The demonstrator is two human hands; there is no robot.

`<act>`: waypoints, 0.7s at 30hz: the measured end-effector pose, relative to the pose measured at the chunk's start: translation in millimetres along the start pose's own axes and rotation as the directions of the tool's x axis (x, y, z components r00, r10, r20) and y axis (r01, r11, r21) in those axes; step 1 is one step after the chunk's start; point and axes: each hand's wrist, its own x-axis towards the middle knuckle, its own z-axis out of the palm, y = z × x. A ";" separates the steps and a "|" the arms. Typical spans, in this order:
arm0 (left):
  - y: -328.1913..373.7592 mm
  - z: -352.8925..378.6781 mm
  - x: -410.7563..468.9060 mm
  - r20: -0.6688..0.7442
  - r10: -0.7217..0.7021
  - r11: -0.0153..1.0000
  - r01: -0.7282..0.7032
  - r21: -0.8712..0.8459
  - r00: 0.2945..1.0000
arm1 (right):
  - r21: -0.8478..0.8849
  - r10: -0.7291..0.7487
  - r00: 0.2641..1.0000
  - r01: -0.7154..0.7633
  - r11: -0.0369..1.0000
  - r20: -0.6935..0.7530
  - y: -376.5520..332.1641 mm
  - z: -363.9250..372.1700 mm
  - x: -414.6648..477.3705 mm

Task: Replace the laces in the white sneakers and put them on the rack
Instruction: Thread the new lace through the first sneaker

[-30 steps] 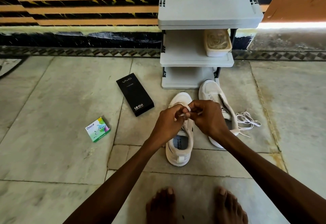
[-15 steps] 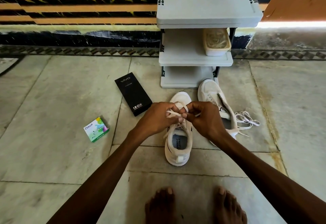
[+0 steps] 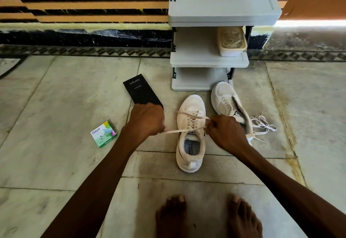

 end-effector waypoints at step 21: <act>41.3 78.7 5.4 -0.272 0.117 0.754 -0.263 -0.601 0.955 | -0.232 -0.174 0.984 0.180 0.956 0.046 -8.4 25.4 -15.4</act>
